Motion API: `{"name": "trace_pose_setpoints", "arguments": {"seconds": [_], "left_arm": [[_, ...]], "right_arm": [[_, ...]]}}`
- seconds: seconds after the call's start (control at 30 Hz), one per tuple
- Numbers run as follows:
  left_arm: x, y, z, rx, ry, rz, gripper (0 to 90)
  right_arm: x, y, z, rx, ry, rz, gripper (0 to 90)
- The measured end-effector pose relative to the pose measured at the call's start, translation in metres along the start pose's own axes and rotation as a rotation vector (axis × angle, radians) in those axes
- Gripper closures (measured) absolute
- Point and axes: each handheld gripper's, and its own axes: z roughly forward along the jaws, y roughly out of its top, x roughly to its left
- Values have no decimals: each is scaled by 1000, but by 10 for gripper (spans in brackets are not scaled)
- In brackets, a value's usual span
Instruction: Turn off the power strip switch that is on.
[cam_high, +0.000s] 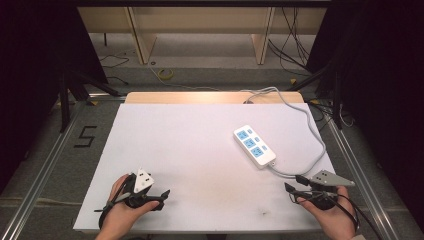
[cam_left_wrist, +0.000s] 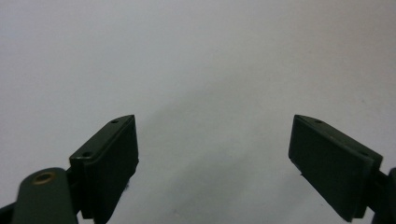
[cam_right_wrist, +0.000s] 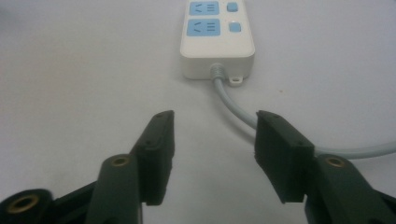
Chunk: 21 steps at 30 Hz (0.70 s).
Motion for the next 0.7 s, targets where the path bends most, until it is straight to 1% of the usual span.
{"name": "trace_pose_setpoints", "arguments": {"seconds": [0.13,0.2,0.27,0.33,0.43,0.7], "left_arm": [[0,0,1,1,0,-2,158],[0,-1,1,8,2,-2,159],[0,-1,1,9,3,-1,160],[0,-1,1,9,4,-4,162],[1,-1,1,11,8,-5,163],[2,-1,1,9,13,-15,167]], "right_arm": [[0,3,0,51,-21,-4,661],[0,5,-1,74,-25,2,743],[0,7,-1,88,-29,-8,826],[0,10,-1,98,-38,-28,891],[1,13,-1,108,-48,-34,900],[1,19,2,119,-53,-39,900]]}}
